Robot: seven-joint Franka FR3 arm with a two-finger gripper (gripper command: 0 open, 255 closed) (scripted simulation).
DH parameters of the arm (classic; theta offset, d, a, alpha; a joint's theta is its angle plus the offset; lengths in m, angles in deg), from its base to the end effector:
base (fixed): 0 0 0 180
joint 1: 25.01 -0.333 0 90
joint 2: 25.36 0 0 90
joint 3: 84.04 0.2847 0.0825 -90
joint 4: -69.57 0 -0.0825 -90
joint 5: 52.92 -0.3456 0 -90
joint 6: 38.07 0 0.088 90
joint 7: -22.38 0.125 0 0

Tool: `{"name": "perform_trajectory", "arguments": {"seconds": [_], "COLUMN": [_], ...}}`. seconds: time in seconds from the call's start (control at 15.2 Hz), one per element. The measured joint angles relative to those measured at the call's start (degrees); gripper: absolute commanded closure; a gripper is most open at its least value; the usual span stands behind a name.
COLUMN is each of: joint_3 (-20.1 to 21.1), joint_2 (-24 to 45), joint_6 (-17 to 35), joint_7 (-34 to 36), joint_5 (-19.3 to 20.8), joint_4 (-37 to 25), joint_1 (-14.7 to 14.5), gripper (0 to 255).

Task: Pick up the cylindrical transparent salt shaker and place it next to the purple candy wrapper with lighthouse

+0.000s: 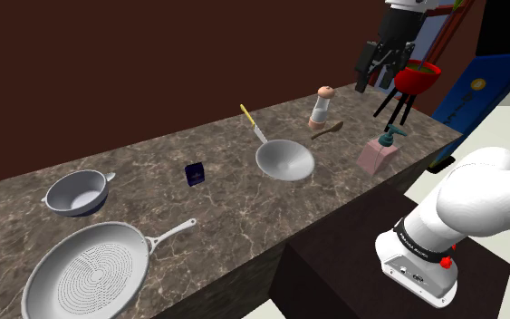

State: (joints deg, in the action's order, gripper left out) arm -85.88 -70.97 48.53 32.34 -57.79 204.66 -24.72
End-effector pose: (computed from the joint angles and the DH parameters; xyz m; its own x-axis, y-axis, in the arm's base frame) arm 0.2808 -0.0016 0.5481 0.9789 -0.1929 -0.0680 -0.1989 -0.9752 -0.0974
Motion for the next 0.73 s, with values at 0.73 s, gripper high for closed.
{"name": "perform_trajectory", "arguments": {"seconds": [0.73], "joint_3": [-5.6], "joint_2": [12.8], "joint_6": [13.6], "joint_7": [-7.0], "joint_5": [4.7], "joint_4": [-0.9], "joint_1": [2.3], "gripper": [0]}}
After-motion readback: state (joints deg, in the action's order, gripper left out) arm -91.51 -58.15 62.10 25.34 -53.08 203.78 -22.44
